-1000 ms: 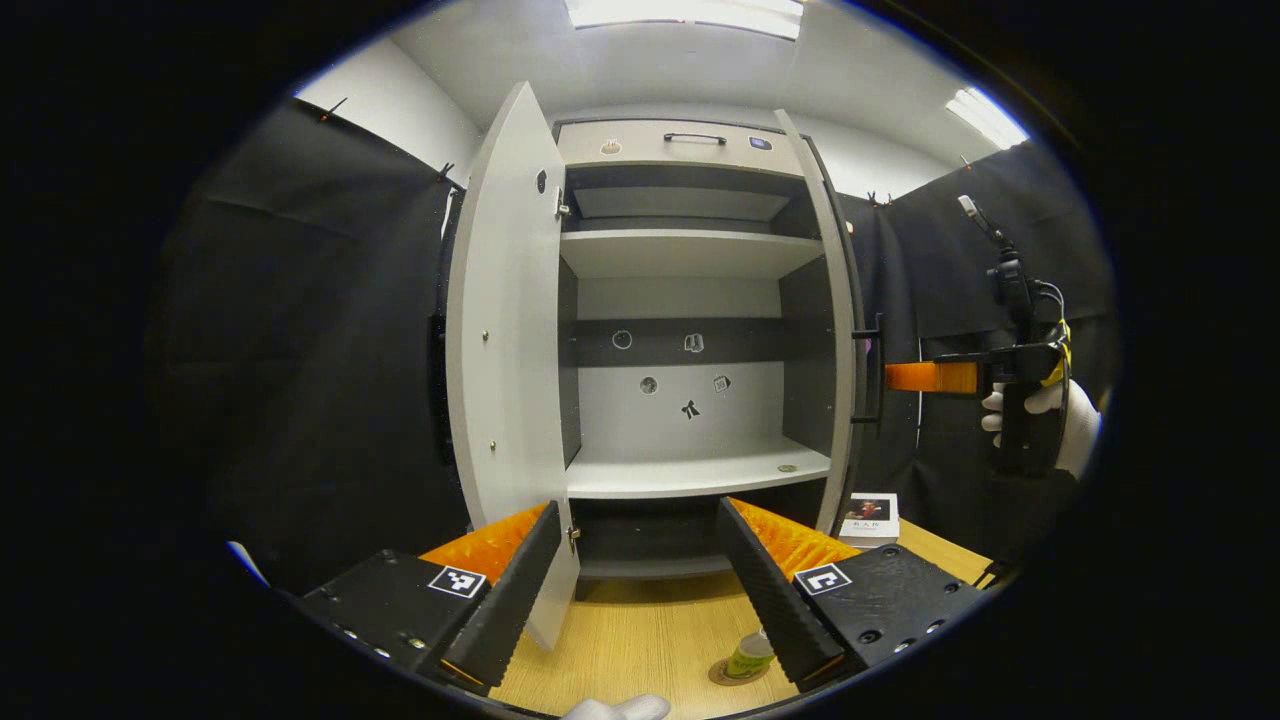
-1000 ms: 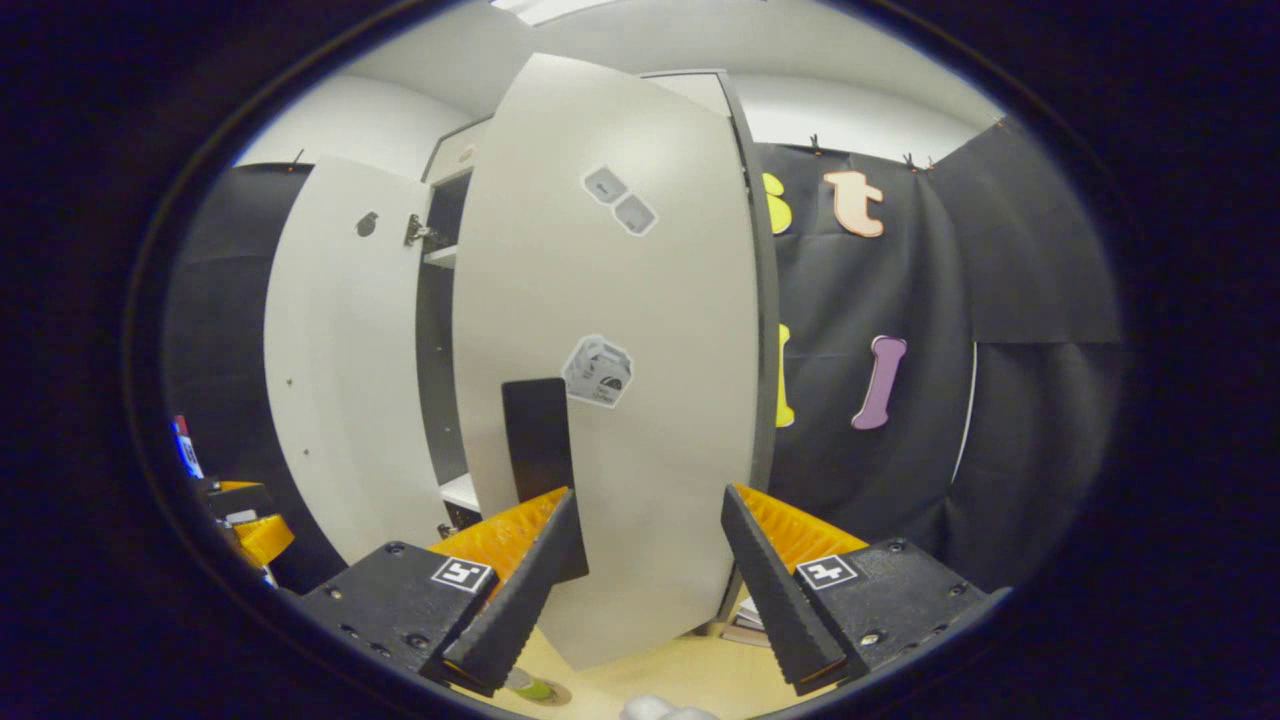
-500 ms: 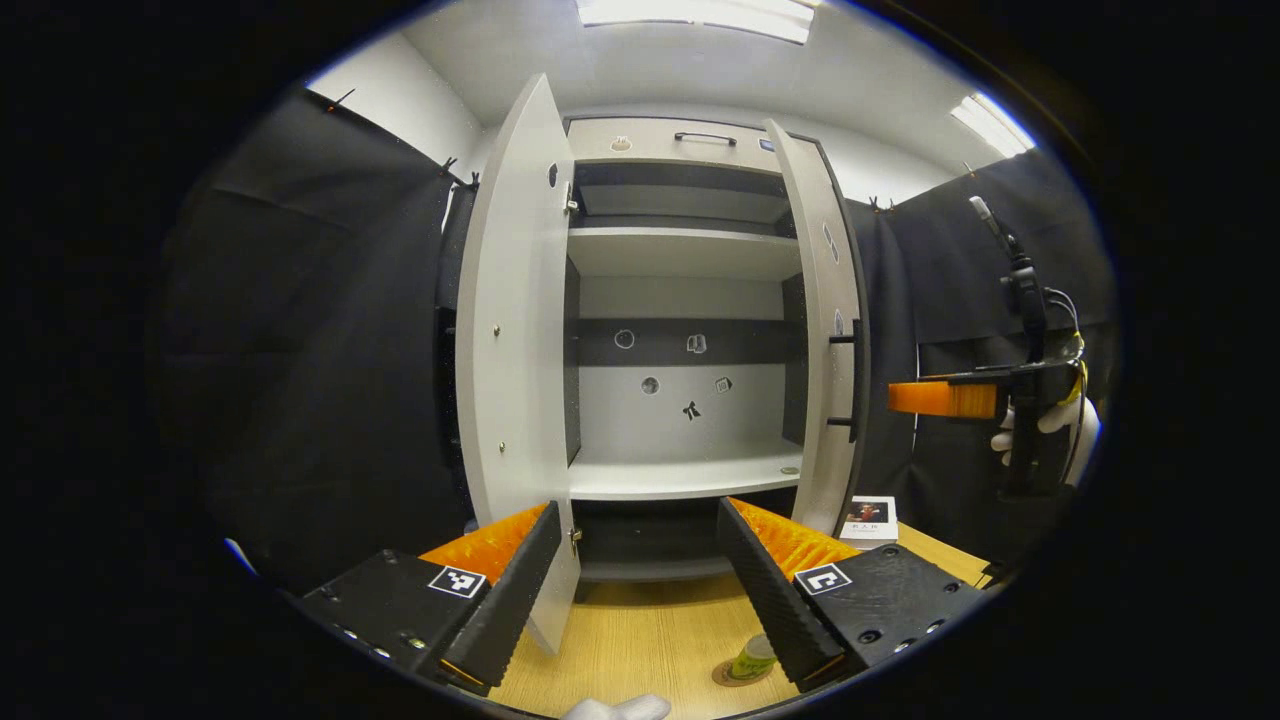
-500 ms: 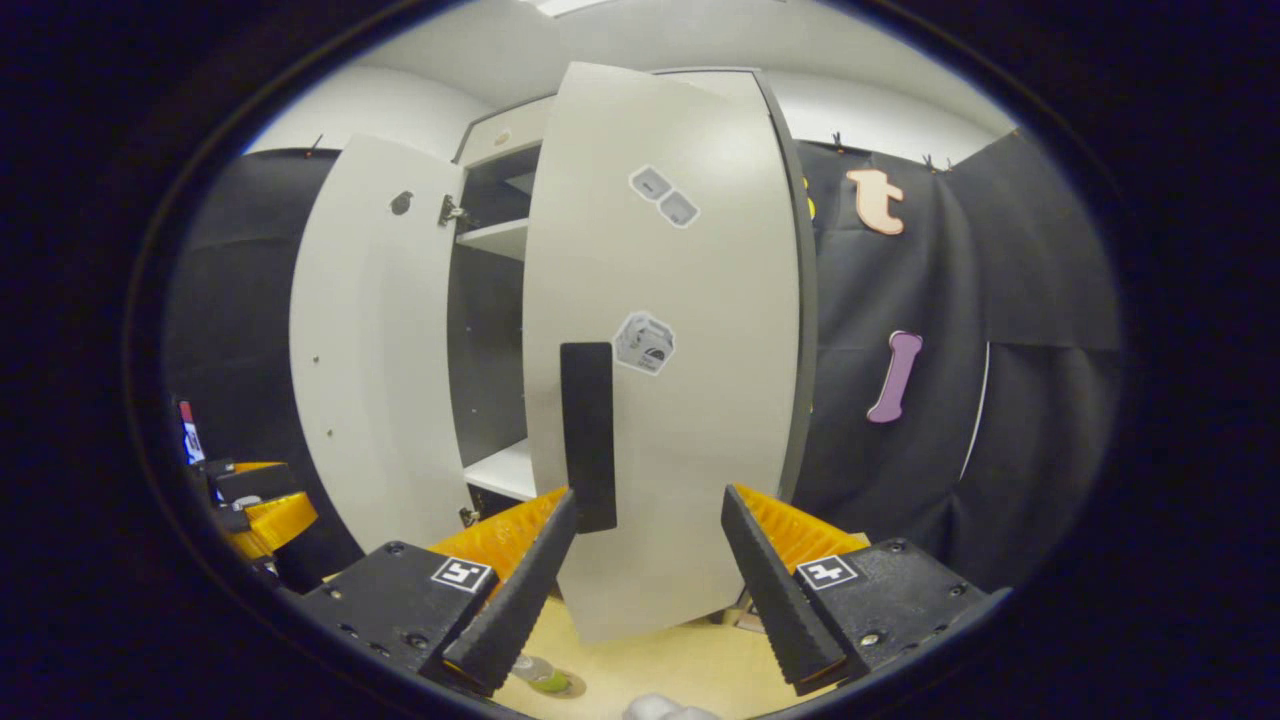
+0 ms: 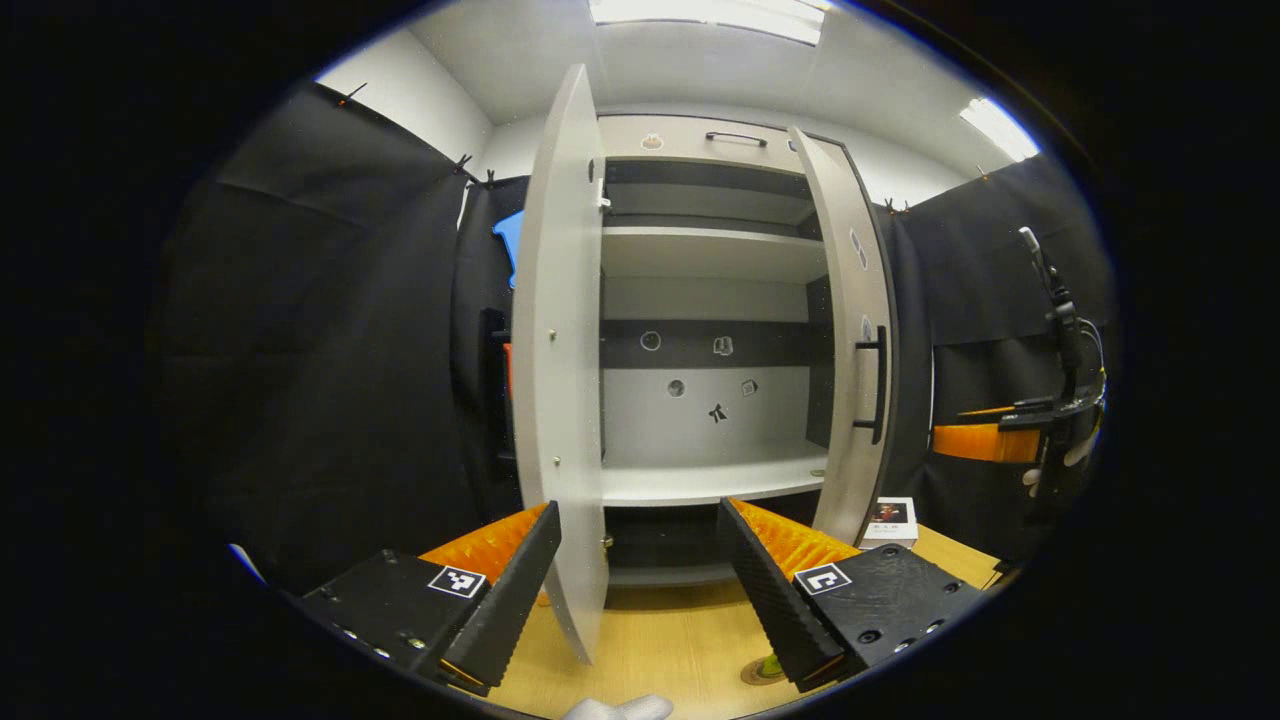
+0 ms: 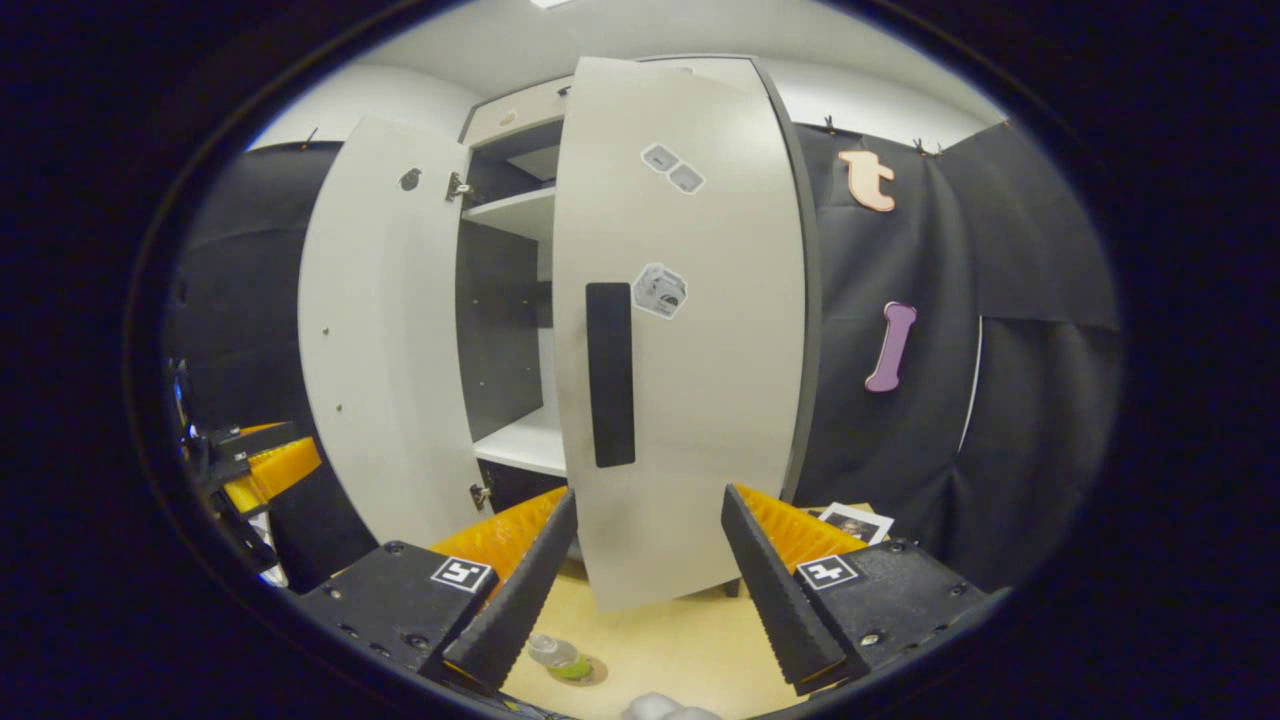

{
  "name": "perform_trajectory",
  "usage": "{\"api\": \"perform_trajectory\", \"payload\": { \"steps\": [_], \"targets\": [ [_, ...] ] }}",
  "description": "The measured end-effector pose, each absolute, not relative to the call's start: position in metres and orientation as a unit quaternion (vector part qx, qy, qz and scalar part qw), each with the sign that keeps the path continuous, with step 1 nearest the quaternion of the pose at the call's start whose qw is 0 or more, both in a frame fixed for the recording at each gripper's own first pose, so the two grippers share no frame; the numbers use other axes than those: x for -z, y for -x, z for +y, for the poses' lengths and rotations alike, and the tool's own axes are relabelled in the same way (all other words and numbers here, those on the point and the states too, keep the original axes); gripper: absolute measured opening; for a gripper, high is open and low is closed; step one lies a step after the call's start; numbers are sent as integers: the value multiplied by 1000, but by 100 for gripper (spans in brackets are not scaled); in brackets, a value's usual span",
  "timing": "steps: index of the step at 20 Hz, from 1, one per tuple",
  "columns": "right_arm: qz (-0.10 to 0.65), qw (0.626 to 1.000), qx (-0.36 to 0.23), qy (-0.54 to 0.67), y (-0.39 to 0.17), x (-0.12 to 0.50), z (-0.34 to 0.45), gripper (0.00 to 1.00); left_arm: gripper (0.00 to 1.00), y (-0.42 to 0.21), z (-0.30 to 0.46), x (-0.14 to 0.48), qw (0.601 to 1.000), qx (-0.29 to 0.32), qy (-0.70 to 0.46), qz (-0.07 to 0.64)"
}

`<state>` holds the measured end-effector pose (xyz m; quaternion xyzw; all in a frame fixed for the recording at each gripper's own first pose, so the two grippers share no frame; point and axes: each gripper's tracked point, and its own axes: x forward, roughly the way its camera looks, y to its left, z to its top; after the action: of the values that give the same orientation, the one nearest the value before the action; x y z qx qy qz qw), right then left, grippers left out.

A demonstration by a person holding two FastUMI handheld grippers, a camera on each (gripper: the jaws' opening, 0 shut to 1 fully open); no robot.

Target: Grasp the bottle in the cabinet with the left hand and place it on the coaster, then close the right door with the right hand and the left door with the left hand.

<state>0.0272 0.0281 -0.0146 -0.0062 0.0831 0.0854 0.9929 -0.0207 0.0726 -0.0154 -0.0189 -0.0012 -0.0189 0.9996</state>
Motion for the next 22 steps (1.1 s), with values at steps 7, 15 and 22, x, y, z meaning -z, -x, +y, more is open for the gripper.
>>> {"api": "perform_trajectory", "payload": {
  "steps": [7, 15, 22],
  "targets": [
    [102, 992, -81, 4, -12, 28, 39, 96, 96, 10, 161, 8, 999, -44, 3, -9],
    [113, 990, -78, 15, 5, 33, 44, 96, 96, -34, 246, 0, 995, -99, 30, -3],
    [119, 990, -69, 15, 13, 43, 43, 94, 95, -66, 243, -20, 996, -85, 32, -21]
  ]
}}
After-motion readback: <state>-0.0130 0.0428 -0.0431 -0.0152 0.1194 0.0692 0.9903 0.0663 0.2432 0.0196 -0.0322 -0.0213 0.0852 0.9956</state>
